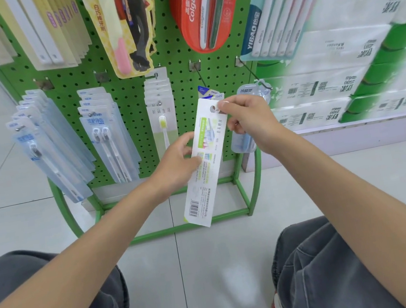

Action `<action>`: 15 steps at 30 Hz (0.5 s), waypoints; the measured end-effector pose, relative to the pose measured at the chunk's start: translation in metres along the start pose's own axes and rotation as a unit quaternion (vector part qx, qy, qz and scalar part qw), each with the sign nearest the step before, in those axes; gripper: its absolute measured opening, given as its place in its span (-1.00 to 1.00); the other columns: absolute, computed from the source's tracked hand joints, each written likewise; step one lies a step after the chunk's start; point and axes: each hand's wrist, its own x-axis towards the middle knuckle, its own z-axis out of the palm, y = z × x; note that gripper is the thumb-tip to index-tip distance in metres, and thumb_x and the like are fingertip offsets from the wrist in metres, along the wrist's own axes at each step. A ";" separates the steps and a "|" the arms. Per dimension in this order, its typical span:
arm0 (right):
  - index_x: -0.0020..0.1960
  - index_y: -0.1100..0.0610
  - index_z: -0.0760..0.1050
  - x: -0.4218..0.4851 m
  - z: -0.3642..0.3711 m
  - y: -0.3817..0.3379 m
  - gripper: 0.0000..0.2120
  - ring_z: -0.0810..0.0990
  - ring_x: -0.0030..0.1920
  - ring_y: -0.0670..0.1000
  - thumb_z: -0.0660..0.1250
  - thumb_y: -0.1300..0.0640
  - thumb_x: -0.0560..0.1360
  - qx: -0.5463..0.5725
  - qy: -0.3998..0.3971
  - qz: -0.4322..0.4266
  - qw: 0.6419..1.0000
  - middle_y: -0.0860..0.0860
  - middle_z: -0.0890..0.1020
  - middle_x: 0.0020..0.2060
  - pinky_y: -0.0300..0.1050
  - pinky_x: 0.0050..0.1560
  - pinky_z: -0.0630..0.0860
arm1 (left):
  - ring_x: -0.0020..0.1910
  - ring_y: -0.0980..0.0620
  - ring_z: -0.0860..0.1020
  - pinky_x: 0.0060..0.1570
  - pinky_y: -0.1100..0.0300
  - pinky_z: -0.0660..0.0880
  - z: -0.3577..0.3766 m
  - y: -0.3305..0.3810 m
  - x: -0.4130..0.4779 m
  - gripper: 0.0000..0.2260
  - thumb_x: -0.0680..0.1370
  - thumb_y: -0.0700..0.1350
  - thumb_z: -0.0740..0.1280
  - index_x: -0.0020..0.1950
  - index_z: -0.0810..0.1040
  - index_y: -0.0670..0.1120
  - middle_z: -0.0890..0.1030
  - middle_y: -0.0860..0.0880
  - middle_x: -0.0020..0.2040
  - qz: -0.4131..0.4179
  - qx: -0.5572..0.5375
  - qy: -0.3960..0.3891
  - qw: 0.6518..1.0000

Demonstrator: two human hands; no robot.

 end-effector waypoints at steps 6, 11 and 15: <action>-0.01 0.23 0.57 0.004 0.007 -0.007 -0.85 0.45 -0.46 -0.08 0.29 0.15 0.60 0.000 -0.003 -0.003 1.000 0.08 0.62 -0.18 -0.26 -0.44 0.28 | -0.09 0.11 0.63 0.06 0.12 0.54 -0.006 0.005 -0.003 -0.64 0.71 0.07 -0.01 0.10 0.57 0.03 0.68 -0.02 -0.02 -0.002 -0.034 0.037 0.999; -0.06 0.17 0.60 0.011 0.011 -0.006 -0.82 0.46 -0.39 -0.06 0.30 0.09 0.60 0.003 -0.012 0.005 1.000 0.13 0.62 -0.15 -0.27 -0.38 0.37 | 0.05 0.12 0.64 0.24 0.03 0.50 -0.014 0.002 0.001 -0.66 0.66 0.17 0.04 0.06 0.59 0.15 0.70 0.15 -0.02 -0.043 -0.080 -0.019 0.996; -0.04 0.21 0.58 0.014 0.013 -0.006 -0.82 0.45 -0.39 -0.07 0.28 0.12 0.60 0.060 -0.035 0.017 0.997 0.09 0.60 -0.12 -0.25 -0.32 0.39 | 0.23 0.10 0.57 0.30 -0.03 0.45 -0.019 -0.003 0.003 -0.62 0.60 0.27 0.03 0.26 0.50 0.21 0.65 0.12 0.19 -0.043 -0.093 -0.108 0.989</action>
